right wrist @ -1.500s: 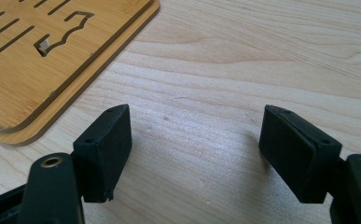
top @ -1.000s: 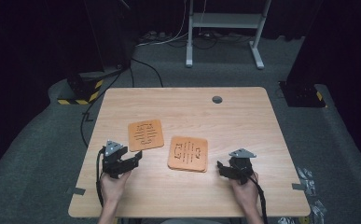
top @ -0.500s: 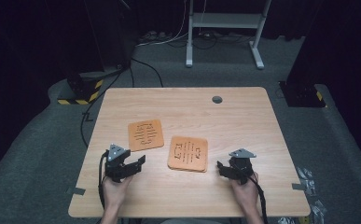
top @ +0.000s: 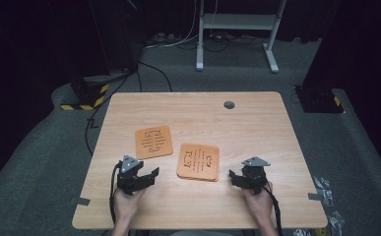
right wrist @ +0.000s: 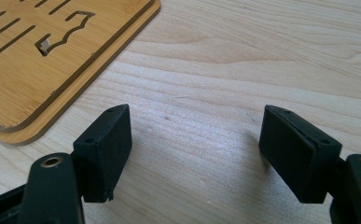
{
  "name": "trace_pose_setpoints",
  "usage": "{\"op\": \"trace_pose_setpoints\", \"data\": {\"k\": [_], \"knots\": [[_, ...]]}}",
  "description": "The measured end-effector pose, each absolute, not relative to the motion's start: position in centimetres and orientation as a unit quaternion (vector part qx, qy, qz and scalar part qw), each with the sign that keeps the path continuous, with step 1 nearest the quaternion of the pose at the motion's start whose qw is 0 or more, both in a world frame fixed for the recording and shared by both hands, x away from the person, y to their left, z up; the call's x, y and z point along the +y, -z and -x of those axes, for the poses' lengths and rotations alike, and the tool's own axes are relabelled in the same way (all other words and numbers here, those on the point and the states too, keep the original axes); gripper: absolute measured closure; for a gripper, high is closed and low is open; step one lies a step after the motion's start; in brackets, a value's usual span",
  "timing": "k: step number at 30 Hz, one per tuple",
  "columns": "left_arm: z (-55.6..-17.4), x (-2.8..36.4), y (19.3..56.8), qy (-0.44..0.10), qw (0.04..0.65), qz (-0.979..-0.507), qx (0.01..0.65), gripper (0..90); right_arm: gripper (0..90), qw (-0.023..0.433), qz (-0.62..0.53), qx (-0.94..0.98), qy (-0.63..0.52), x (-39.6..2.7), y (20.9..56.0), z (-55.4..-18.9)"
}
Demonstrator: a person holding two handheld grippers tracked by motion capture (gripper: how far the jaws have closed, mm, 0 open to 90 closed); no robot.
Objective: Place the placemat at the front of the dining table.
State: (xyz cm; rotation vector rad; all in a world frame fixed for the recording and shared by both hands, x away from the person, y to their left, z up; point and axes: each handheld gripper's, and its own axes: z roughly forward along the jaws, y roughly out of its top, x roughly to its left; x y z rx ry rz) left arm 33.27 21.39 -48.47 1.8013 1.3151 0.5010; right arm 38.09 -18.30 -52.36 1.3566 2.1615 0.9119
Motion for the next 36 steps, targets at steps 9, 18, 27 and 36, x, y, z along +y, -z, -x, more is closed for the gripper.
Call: {"op": "trace_pose_setpoints", "data": {"k": [9, 18, 27, 36], "knots": [[-33.4, 20.7, 49.3, -0.197, 0.413, -0.720, 0.522, 30.9, 25.2, 0.214, -0.489, 0.779, -0.329, -18.3, 52.4, -38.1], [-33.6, 19.8, 50.0, -0.195, 0.402, -0.729, 0.518, 31.5, 25.2, 0.214, -0.489, 0.779, -0.329, -18.3, 52.4, -38.1], [-33.8, 19.1, 50.6, -0.195, 0.391, -0.740, 0.511, 31.5, 25.2, 0.214, -0.489, 0.779, -0.329, -18.3, 52.4, -38.1], [-34.1, 18.4, 51.1, -0.194, 0.383, -0.743, 0.513, 31.2, 25.2, 0.214, -0.489, 0.779, -0.329, -18.3, 52.4, -38.1]]}}
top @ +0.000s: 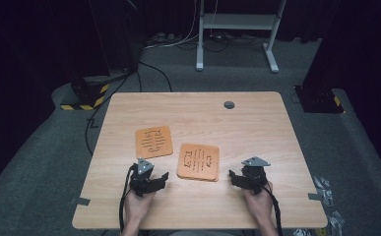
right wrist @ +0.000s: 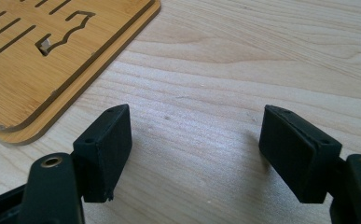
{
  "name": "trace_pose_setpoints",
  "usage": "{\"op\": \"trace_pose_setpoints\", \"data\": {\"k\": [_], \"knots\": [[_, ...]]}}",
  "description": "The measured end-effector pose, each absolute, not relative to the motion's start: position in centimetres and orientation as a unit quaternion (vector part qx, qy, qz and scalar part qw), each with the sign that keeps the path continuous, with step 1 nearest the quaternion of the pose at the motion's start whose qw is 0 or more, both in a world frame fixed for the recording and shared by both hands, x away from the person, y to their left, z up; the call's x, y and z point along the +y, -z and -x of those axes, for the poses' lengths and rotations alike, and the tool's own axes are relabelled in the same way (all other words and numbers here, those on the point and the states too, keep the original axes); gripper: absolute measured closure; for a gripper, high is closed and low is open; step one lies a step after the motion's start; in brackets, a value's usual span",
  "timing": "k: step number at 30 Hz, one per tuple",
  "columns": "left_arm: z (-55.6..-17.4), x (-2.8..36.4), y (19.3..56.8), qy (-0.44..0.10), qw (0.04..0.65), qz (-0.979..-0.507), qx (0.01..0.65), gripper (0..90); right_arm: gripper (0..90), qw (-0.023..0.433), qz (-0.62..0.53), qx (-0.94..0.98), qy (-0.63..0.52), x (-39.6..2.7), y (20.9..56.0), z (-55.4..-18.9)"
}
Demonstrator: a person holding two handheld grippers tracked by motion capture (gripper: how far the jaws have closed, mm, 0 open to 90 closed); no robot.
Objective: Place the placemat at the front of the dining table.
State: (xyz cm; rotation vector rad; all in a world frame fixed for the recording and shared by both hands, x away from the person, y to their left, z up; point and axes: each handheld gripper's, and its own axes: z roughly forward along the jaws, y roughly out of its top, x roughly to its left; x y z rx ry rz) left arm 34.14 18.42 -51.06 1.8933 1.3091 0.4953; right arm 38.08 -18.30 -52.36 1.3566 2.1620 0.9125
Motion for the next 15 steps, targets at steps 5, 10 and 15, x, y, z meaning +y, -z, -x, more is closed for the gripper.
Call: {"op": "trace_pose_setpoints", "data": {"k": [5, 10, 15], "knots": [[-34.3, 18.2, 51.7, -0.190, 0.382, -0.742, 0.516, 31.7, 25.2, 0.214, -0.489, 0.779, -0.329, -18.3, 52.4, -38.1], [-34.4, 17.9, 52.2, -0.190, 0.379, -0.746, 0.513, 31.7, 25.2, 0.214, -0.489, 0.779, -0.329, -18.3, 52.4, -38.1], [-34.5, 17.6, 52.3, -0.194, 0.379, -0.745, 0.514, 31.7, 25.2, 0.214, -0.489, 0.779, -0.329, -18.3, 52.4, -38.1]]}}
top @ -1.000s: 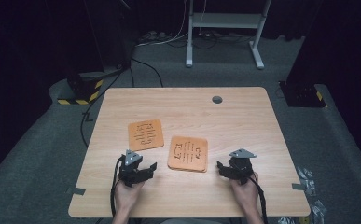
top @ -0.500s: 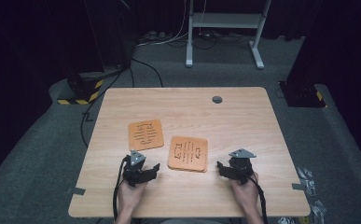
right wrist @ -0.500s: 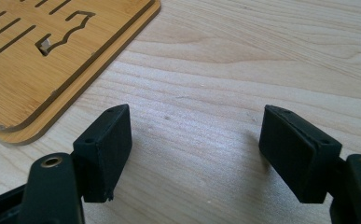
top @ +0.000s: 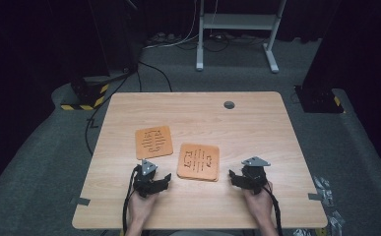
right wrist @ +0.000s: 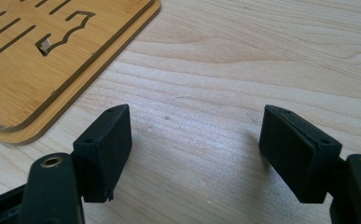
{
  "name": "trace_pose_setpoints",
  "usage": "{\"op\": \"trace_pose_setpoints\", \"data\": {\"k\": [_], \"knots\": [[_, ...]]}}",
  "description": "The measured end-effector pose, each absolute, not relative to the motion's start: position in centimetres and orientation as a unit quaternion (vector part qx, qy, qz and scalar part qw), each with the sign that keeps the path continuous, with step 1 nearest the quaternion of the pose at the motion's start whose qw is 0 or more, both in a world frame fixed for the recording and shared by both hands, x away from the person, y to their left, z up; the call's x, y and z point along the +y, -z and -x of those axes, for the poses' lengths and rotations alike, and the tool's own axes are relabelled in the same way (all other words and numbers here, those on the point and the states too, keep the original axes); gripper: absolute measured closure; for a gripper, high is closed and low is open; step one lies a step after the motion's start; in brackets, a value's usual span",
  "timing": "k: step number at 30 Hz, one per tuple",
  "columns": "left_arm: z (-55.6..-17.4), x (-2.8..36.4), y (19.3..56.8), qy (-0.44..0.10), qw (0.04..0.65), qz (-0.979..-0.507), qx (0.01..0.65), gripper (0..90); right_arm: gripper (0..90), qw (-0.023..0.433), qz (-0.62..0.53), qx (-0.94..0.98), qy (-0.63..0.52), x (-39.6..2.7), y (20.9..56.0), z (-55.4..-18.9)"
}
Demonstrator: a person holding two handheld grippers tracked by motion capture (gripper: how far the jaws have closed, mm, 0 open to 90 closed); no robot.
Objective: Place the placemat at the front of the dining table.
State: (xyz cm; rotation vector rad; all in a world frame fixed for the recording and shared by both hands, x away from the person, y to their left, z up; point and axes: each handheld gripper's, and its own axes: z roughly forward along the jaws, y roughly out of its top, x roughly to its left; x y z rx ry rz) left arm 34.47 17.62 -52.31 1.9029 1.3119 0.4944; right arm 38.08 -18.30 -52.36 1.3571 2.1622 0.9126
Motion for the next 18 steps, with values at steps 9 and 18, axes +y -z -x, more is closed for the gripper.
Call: {"op": "trace_pose_setpoints", "data": {"k": [9, 18], "knots": [[-34.60, 17.55, 52.55, -0.199, 0.374, -0.744, 0.517, 31.7, 25.2, 0.214, -0.489, 0.779, -0.329, -18.30, 52.36, -38.09], [-34.52, 16.76, 52.75, -0.230, 0.346, -0.756, 0.505, 31.2, 25.2, 0.214, -0.489, 0.779, -0.329, -18.30, 52.36, -38.08]]}}
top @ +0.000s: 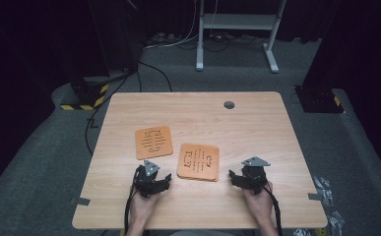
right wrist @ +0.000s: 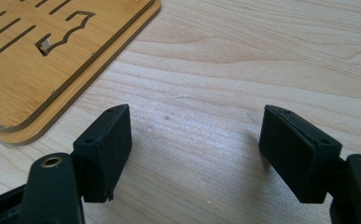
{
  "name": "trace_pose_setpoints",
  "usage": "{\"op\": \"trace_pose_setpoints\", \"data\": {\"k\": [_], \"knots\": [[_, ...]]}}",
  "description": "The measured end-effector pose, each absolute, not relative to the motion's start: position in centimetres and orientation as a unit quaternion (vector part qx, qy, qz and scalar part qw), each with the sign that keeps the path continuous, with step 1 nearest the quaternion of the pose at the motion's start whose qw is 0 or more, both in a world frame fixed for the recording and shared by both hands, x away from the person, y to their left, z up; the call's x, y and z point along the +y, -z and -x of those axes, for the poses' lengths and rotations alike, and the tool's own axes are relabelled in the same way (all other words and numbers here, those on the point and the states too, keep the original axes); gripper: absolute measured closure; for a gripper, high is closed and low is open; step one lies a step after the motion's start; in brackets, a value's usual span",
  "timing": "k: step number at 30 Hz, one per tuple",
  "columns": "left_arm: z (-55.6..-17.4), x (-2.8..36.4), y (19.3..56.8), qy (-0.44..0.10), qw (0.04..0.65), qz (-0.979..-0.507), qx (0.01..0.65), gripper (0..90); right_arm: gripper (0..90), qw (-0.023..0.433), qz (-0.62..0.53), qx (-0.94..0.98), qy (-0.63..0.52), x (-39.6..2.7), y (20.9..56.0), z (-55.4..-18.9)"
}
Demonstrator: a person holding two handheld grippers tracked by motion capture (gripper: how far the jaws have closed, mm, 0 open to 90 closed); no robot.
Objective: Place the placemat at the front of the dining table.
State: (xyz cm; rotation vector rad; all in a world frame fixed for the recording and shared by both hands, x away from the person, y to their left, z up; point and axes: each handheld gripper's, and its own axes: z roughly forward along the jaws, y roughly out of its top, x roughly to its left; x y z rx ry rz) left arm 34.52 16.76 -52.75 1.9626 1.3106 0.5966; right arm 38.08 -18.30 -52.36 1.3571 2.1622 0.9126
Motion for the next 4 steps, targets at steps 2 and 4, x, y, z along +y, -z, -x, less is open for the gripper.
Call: {"op": "trace_pose_setpoints", "data": {"k": [2, 4], "knots": [[-34.55, 16.76, 52.75, -0.228, 0.345, -0.755, 0.509, 29.7, 25.2, 0.214, -0.489, 0.779, -0.329, -18.30, 52.37, -38.08], [-34.57, 16.75, 52.75, -0.230, 0.343, -0.754, 0.510, 28.2, 25.2, 0.214, -0.489, 0.779, -0.329, -18.30, 52.37, -38.08]]}}
